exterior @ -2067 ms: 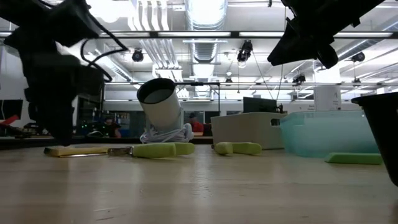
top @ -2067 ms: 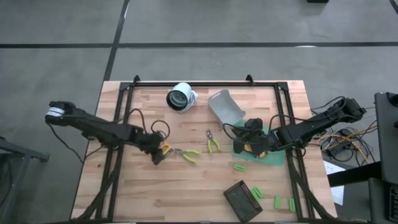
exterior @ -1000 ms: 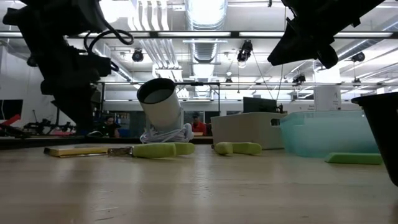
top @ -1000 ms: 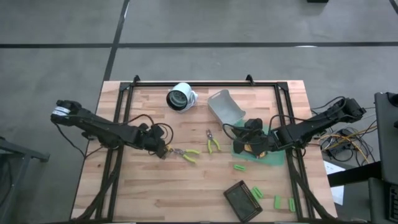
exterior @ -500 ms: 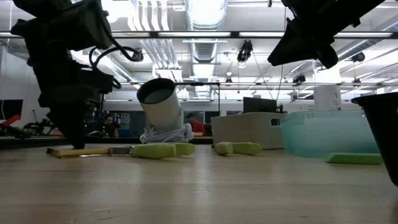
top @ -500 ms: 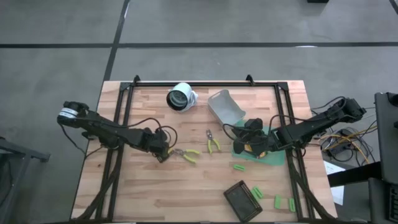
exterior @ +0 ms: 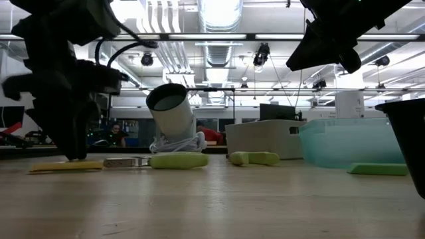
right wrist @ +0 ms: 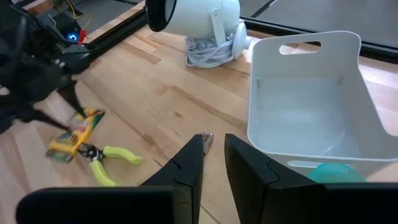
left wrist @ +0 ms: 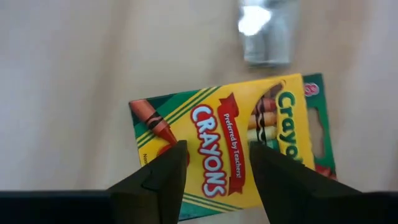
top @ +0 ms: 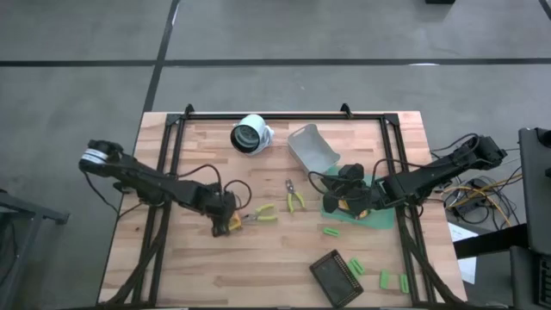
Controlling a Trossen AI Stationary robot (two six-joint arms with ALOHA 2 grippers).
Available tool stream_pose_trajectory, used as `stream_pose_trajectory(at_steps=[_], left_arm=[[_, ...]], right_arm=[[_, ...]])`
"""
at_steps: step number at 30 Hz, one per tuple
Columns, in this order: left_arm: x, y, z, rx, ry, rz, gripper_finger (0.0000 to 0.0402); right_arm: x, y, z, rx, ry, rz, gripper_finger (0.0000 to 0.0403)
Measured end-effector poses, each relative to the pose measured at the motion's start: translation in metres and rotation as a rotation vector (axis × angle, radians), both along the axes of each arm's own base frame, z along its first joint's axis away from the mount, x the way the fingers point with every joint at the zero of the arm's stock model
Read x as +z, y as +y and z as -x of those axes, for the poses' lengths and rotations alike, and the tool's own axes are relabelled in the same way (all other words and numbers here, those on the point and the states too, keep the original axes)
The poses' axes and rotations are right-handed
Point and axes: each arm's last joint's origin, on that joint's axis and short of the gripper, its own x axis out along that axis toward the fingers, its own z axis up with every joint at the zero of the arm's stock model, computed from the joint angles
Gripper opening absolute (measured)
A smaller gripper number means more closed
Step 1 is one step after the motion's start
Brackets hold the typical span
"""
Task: Pick & Place School Supplies
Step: Put the yellow crayon box into the green bin
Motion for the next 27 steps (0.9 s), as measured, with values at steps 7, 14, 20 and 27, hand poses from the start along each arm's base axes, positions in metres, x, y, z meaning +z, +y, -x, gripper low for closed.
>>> stream_pose_trajectory(at_steps=[7,14,20,27], left_arm=[[0.004,-0.022,-0.006,-0.216,-0.116,0.078,0.0181],[0.008,-0.036,-0.009,-0.266,-0.207,0.102,0.0181],[0.008,-0.041,-0.008,-0.283,-0.218,0.104,0.0181],[0.01,-0.043,-0.01,-0.273,-0.255,0.107,0.0181]], right_arm=[[0.0,0.0,0.0,0.0,0.0,0.0,0.0063],[0.0,0.0,0.0,0.0,0.0,0.0,0.0063],[0.0,0.0,0.0,0.0,0.0,-0.001,0.0063],[0.001,0.003,-0.003,0.095,0.006,-0.05,0.0063]])
